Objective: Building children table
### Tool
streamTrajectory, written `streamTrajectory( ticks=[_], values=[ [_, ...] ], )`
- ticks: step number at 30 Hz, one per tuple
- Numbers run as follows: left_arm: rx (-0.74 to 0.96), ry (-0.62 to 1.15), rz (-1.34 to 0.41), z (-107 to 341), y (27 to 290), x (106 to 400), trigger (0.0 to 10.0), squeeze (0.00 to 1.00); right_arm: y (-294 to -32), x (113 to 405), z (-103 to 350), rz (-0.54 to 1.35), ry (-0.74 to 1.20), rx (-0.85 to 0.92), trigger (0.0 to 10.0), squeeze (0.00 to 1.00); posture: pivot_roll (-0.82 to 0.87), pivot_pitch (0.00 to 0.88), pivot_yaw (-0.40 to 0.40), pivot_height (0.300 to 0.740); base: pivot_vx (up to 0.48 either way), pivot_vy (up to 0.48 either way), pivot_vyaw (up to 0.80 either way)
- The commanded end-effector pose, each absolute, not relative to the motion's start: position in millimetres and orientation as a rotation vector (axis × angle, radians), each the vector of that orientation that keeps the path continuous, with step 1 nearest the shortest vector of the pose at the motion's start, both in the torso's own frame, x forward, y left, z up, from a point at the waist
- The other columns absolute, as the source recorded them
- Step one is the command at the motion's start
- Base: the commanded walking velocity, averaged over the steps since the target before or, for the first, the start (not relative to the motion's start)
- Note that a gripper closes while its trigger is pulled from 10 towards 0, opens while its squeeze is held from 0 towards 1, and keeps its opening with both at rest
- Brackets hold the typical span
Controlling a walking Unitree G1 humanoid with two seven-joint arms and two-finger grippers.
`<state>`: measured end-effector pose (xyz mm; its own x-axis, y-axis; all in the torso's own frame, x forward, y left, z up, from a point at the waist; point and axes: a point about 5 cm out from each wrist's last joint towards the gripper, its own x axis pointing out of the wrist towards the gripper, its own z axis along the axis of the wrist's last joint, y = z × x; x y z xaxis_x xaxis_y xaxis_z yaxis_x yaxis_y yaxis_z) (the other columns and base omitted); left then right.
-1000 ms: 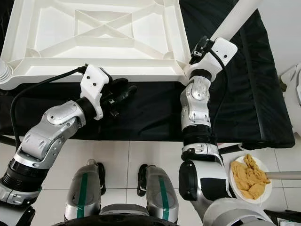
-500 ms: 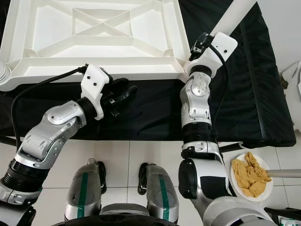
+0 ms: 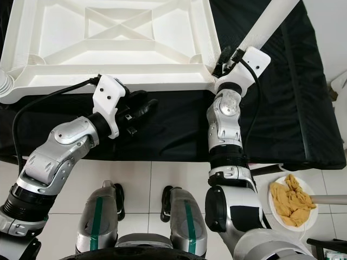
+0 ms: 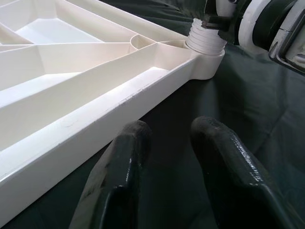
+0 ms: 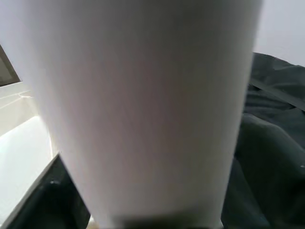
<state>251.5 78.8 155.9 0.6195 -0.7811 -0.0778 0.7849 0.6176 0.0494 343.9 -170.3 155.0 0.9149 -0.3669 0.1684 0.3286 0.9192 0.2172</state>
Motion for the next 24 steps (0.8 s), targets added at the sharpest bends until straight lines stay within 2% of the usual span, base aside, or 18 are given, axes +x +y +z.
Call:
streamTrajectory(
  ticks=[1,11,12,13,17,24],
  values=[
    [0.085,0.052,-0.922,156,77,248,10.0,0.0,-172,343,152,-0.359,-0.198,0.2,10.0,1.0,0.13,0.098,-0.095,0.74,0.0,0.0,0.0],
    [0.081,0.052,-0.924,156,77,247,10.0,0.0,-173,343,154,-0.31,-0.213,0.2,10.0,1.0,0.13,0.099,-0.095,0.74,0.0,0.0,0.0],
    [0.081,0.052,-0.923,156,77,247,10.0,0.0,-174,344,153,-0.276,-0.209,0.199,10.0,0.44,0.13,0.098,-0.096,0.74,0.0,0.0,0.0],
    [0.081,0.052,-0.922,156,77,248,10.0,0.0,-176,344,153,-0.249,-0.208,0.192,10.0,0.0,0.13,0.098,-0.096,0.74,0.0,0.0,0.0],
    [0.083,0.052,-0.924,157,77,248,10.0,0.0,-188,343,152,-0.205,-0.199,0.174,10.0,0.0,0.13,0.099,-0.095,0.74,0.0,0.0,0.0],
    [0.084,0.053,-0.929,157,76,247,10.0,0.0,-193,341,149,-0.134,-0.184,0.15,10.0,0.0,0.13,0.099,-0.093,0.74,0.0,0.0,0.0]
  ],
)
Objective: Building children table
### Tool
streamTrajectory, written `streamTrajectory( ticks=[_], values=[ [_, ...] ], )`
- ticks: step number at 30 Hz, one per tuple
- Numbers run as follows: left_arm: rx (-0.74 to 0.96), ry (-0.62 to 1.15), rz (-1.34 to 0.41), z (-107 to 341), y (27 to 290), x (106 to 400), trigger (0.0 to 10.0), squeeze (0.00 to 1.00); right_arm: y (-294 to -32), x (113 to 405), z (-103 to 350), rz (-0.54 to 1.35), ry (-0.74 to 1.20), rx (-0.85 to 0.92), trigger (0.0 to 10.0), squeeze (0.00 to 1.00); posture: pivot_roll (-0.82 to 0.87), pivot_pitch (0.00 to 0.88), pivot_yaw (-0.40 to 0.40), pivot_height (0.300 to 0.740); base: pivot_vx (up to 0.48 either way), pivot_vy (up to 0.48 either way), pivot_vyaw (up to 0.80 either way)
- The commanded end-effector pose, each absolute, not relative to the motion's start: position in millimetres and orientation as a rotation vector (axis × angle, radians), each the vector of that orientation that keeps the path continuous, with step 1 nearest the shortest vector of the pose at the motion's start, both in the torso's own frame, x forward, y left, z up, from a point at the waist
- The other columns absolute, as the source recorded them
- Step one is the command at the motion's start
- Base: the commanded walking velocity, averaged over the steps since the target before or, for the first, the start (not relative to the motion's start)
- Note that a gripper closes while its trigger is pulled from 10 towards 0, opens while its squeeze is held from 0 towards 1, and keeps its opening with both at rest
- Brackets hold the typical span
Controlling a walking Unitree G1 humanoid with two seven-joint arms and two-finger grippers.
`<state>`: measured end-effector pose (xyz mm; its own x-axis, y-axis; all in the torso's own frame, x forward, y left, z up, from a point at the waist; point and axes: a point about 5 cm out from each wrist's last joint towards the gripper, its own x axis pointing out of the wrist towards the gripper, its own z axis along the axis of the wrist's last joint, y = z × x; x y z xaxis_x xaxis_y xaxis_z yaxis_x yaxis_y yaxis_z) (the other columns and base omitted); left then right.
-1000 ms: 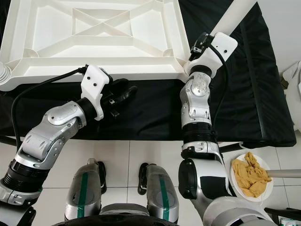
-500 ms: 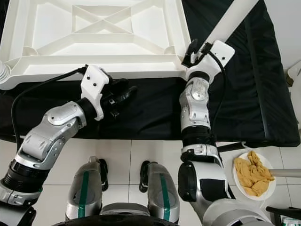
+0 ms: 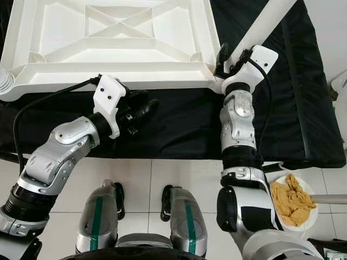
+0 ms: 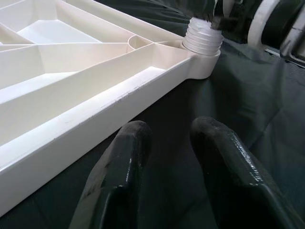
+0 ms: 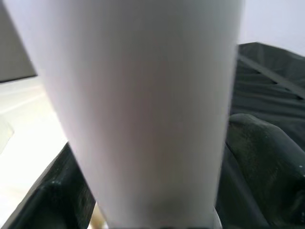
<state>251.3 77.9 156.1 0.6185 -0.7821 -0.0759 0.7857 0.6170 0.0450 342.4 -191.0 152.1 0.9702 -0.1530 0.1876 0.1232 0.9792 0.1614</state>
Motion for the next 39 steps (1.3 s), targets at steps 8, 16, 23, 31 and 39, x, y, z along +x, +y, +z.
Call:
streamTrajectory(
  ticks=[8,16,23,31,39],
  values=[
    [0.085,0.053,-0.935,157,76,247,10.0,0.0,-191,334,147,0.037,-0.193,0.179,10.0,0.0,0.12,0.098,-0.089,0.74,0.0,0.0,0.0],
    [0.085,0.052,-0.938,157,76,248,10.0,0.0,-199,334,149,0.159,-0.195,0.136,10.0,0.0,0.12,0.094,-0.085,0.74,0.0,0.0,0.0],
    [0.089,0.052,-0.943,158,76,248,10.0,0.0,-219,338,153,0.185,-0.194,0.072,10.0,0.0,0.12,0.083,-0.079,0.74,0.0,0.0,0.0],
    [0.093,0.051,-0.943,158,77,248,10.0,0.0,-222,339,151,0.225,-0.177,0.097,0.0,0.0,0.13,0.079,-0.078,0.74,0.0,0.0,0.0],
    [0.1,0.05,-0.946,159,78,249,10.0,0.0,-219,340,149,0.25,-0.185,0.128,0.0,0.0,0.13,0.069,-0.072,0.74,0.0,0.0,0.0]
  ],
)
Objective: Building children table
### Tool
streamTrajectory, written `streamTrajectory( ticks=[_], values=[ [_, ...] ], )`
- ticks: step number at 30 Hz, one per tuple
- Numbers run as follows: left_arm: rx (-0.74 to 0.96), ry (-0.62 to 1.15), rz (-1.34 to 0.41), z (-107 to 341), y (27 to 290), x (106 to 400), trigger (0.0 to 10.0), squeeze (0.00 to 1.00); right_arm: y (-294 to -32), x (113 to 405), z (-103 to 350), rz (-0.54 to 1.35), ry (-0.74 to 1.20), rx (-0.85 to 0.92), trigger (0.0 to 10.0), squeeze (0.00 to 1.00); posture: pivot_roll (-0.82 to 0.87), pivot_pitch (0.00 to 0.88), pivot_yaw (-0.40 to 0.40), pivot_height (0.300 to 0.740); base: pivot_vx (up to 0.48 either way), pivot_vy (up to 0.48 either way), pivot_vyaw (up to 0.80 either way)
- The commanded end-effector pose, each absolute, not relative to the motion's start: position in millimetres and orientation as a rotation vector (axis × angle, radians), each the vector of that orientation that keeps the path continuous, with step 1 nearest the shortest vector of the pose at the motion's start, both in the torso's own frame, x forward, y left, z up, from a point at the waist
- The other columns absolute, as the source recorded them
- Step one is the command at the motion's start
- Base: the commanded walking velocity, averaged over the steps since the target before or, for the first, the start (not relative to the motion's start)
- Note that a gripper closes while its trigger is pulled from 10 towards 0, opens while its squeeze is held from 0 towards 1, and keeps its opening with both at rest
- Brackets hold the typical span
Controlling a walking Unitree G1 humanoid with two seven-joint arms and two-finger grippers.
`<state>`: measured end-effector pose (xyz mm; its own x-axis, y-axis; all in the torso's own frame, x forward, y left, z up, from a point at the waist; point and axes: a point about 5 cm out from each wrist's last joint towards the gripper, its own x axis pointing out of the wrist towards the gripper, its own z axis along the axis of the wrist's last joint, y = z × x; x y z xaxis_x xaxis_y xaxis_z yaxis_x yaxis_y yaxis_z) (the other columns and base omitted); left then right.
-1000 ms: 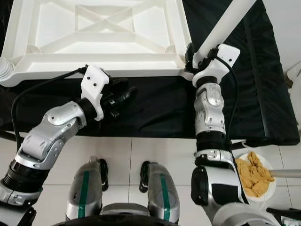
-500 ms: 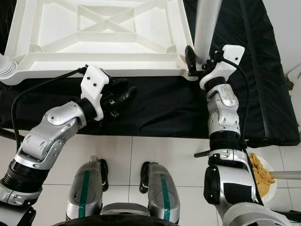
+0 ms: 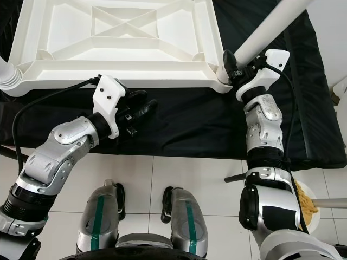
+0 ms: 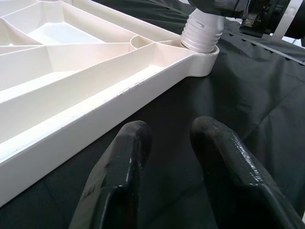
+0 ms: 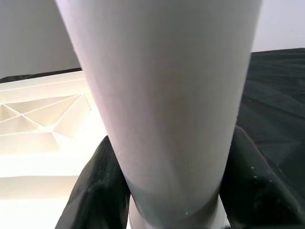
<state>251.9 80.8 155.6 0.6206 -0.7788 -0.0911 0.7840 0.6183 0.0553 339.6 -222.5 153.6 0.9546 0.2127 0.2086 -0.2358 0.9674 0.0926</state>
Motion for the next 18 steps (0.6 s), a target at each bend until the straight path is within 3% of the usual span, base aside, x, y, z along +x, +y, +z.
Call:
streamTrajectory(
  ticks=[1,10,11,18],
  values=[
    [0.101,0.049,-0.946,159.2,77.6,249.1,10.0,0.0,-218.4,340.3,150.4,0.251,-0.19,0.139,0.0,0.0,0.13,0.071,-0.069,0.74,0.0,0.0,0.0],
    [0.1,0.051,-0.946,159.5,77.9,248.8,10.0,0.0,-219.2,341.8,156.9,0.267,-0.202,0.126,0.0,0.0,0.12,0.08,-0.067,0.74,0.0,0.0,0.0],
    [0.1,0.051,-0.946,159.6,77.9,248.7,10.0,0.0,-220.1,342.3,156.7,0.26,-0.194,0.102,10.0,0.0,0.13,0.084,-0.067,0.74,0.0,0.0,0.0],
    [0.098,0.052,-0.942,159.9,78.3,248.9,10.0,0.0,-222.2,347.6,153.0,0.24,-0.112,-0.061,10.0,0.0,0.12,0.088,-0.07,0.74,0.0,0.0,0.0]
  ],
)
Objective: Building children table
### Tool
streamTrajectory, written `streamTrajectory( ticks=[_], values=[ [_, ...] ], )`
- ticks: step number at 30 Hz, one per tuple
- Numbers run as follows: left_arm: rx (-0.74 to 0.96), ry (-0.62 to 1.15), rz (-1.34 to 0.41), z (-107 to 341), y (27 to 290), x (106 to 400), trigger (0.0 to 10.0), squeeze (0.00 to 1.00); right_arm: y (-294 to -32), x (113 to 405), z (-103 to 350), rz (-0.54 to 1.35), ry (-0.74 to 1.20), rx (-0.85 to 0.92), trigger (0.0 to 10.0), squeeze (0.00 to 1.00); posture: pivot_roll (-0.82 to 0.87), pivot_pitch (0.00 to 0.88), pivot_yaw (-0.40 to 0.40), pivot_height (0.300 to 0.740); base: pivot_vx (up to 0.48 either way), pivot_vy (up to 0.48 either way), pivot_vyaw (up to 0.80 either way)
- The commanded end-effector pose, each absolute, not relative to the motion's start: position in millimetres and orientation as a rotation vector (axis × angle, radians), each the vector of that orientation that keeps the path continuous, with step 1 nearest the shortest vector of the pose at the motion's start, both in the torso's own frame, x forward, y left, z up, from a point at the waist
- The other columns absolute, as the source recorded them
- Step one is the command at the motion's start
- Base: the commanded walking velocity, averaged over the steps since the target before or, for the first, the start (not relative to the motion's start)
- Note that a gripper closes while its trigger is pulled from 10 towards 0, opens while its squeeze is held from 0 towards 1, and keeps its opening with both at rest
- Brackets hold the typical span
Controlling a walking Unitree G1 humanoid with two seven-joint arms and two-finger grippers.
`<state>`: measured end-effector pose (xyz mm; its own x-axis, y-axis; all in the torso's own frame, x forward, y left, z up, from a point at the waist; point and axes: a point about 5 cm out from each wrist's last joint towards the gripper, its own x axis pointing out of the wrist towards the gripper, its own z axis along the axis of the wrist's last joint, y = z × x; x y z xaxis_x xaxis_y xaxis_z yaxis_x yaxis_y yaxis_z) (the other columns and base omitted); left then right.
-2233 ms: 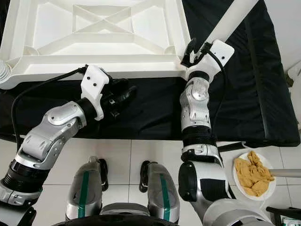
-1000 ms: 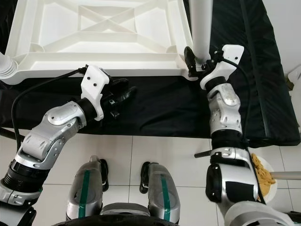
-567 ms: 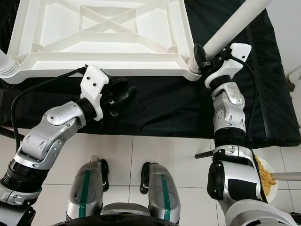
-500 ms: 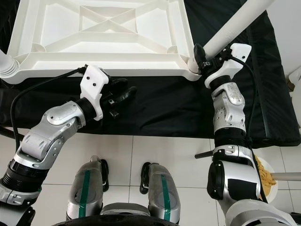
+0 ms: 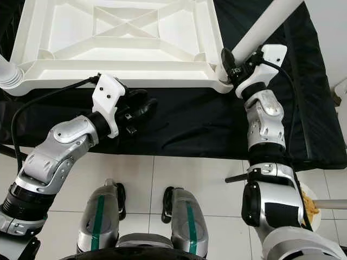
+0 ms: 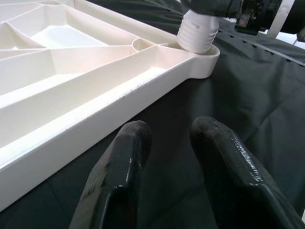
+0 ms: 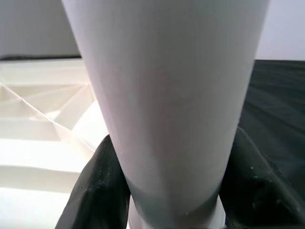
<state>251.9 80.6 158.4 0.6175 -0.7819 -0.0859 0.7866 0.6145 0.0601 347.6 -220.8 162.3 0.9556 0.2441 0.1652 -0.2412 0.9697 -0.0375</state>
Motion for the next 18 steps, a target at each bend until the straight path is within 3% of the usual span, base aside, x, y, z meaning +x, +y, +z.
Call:
streamTrajectory(
  ticks=[1,5,18],
  values=[
    [0.098,0.052,-0.942,160,78,249,10.0,0.0,-222,348,153,0.24,-0.112,-0.061,10.0,0.0,0.12,0.088,-0.07,0.74,0.0,0.0,0.0],
    [0.096,0.051,-0.941,160,78,248,10.0,0.0,-222,350,151,0.238,-0.071,-0.129,10.0,0.0,0.12,0.094,-0.072,0.74,0.0,0.0,0.0],
    [0.091,0.056,-0.93,160,80,245,10.0,0.0,-205,342,141,0.379,-0.033,-0.084,10.0,0.0,0.13,0.103,-0.081,0.74,0.0,0.0,0.0]
  ],
)
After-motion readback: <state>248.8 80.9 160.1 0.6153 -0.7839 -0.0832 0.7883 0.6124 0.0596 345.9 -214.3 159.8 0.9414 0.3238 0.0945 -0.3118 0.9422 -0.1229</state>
